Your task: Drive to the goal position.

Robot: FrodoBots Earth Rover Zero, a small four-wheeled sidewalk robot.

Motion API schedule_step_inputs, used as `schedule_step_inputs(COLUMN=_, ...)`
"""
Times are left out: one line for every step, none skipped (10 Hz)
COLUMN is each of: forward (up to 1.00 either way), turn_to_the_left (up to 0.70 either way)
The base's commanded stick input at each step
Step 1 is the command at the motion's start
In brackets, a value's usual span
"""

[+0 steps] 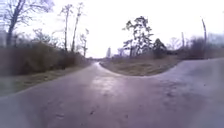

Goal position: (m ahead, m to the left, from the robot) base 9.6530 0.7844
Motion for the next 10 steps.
schedule_step_inputs(forward=1.0, turn_to_the_left=0.16)
schedule_step_inputs(forward=1.0, turn_to_the_left=0.3)
schedule_step_inputs(forward=1.0, turn_to_the_left=0.12)
schedule_step_inputs(forward=1.0, turn_to_the_left=0.0)
schedule_step_inputs(forward=1.0, turn_to_the_left=0.0)
schedule_step_inputs(forward=1.0, turn_to_the_left=0.0)
schedule_step_inputs(forward=1.0, turn_to_the_left=0.0)
schedule_step_inputs(forward=1.0, turn_to_the_left=0.0)
schedule_step_inputs(forward=1.0, turn_to_the_left=0.0)
schedule_step_inputs(forward=1.0, turn_to_the_left=0.0)
